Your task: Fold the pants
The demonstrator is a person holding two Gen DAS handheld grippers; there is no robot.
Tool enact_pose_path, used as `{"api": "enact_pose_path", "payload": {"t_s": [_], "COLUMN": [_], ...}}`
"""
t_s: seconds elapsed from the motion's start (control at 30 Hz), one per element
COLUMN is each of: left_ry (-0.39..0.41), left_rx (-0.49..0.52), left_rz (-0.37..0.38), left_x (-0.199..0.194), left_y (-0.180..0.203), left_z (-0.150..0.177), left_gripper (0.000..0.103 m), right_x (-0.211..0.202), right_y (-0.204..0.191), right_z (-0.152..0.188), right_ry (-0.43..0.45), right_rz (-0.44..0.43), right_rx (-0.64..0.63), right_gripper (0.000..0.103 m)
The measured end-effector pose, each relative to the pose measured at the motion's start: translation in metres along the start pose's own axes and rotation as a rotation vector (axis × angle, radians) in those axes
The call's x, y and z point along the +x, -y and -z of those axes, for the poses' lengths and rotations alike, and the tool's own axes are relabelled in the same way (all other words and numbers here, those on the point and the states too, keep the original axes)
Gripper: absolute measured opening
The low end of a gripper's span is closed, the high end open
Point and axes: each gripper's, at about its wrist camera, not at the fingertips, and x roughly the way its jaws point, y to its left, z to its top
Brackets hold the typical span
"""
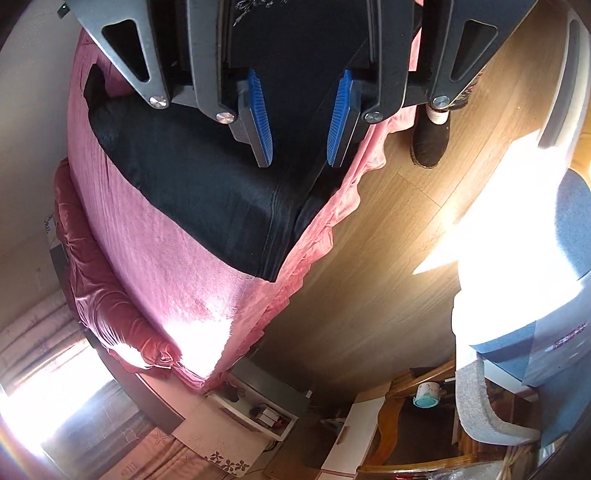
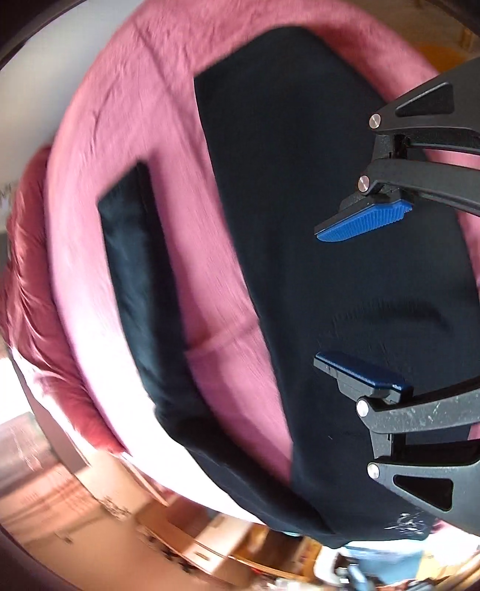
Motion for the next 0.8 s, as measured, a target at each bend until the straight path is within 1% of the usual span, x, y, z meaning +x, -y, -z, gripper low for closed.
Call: {"api": "enact_pose_path", "payload": {"t_s": [0.13,0.2,0.27,0.37,0.43,0.5,0.6,0.67,0.73,0.8], "left_ry": [-0.051,-0.065,-0.079,-0.108,-0.131,-0.156,-0.156,-0.176,-0.197,-0.216], "left_rx": [-0.054,-0.065,-0.108,-0.177,-0.197,-0.205,-0.217,-0.214,-0.217,-0.195], "left_rz": [0.036,0.035,0.050,0.060,0.062,0.054,0.024,0.009,0.010,-0.029], "left_x": [0.030,0.047,0.065,0.093,0.111,0.129,0.149,0.162,0.175,0.185], "left_y": [0.009,0.015,0.016,0.017,0.021,0.025,0.029,0.033,0.036,0.040], "left_z": [-0.032,-0.048,-0.063,-0.085,-0.099,-0.110,-0.123,-0.130,-0.134,-0.136], "left_gripper": [0.033,0.036,0.038,0.039,0.040,0.043,0.043,0.043,0.043,0.043], "right_x": [0.025,0.034,0.039,0.046,0.050,0.052,0.058,0.065,0.068,0.071], "right_y": [-0.029,-0.036,-0.039,-0.042,-0.043,-0.043,-0.048,-0.054,-0.059,-0.061], "right_z": [0.013,0.016,0.018,0.022,0.023,0.024,0.024,0.022,0.023,0.023], "right_ry": [-0.058,-0.072,-0.089,-0.107,-0.116,-0.122,-0.130,-0.134,-0.137,-0.140], "right_rz": [-0.030,-0.039,-0.043,-0.027,-0.017,-0.012,-0.008,0.000,0.009,0.015], "right_rx": [-0.062,-0.080,-0.085,-0.089,-0.087,-0.078,-0.074,-0.082,-0.091,-0.096], "right_gripper": [0.063,0.063,0.064,0.067,0.068,0.070,0.075,0.080,0.082,0.084]}}
